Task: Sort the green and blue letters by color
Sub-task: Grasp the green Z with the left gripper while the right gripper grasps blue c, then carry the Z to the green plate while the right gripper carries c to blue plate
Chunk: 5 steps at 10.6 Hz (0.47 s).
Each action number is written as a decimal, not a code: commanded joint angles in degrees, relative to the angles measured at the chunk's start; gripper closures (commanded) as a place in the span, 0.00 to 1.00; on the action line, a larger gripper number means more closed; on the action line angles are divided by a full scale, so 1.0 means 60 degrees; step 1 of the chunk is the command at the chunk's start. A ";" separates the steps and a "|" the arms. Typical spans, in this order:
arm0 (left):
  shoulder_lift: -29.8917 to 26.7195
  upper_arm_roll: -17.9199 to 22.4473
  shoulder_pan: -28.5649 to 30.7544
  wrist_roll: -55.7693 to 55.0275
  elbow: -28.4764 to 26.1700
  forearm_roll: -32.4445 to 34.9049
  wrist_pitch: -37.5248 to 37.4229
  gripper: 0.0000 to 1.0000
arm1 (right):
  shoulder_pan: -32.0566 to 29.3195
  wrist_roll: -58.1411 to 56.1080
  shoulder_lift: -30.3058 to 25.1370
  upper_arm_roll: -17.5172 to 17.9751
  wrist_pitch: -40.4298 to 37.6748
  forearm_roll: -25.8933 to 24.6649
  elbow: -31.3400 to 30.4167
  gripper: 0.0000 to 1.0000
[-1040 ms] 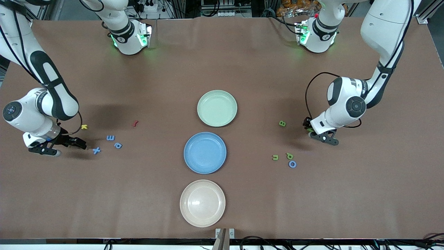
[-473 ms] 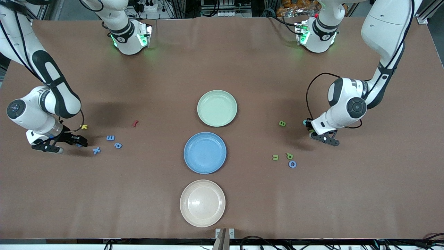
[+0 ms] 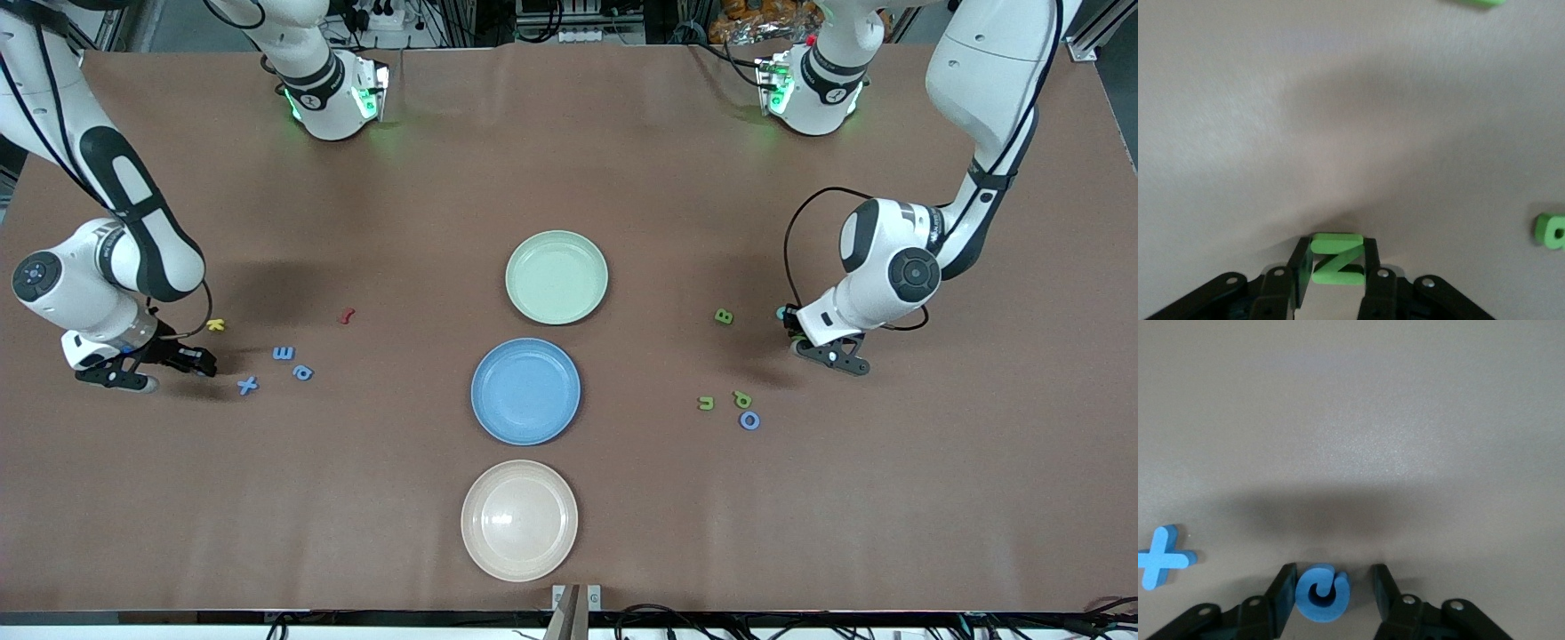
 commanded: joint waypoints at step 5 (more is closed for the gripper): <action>-0.0240 -0.0982 -0.1172 -0.3837 0.2074 0.0079 -0.1967 1.00 | 0.0162 0.0522 0.0032 -0.0094 0.0326 -0.0117 -0.0238 0.85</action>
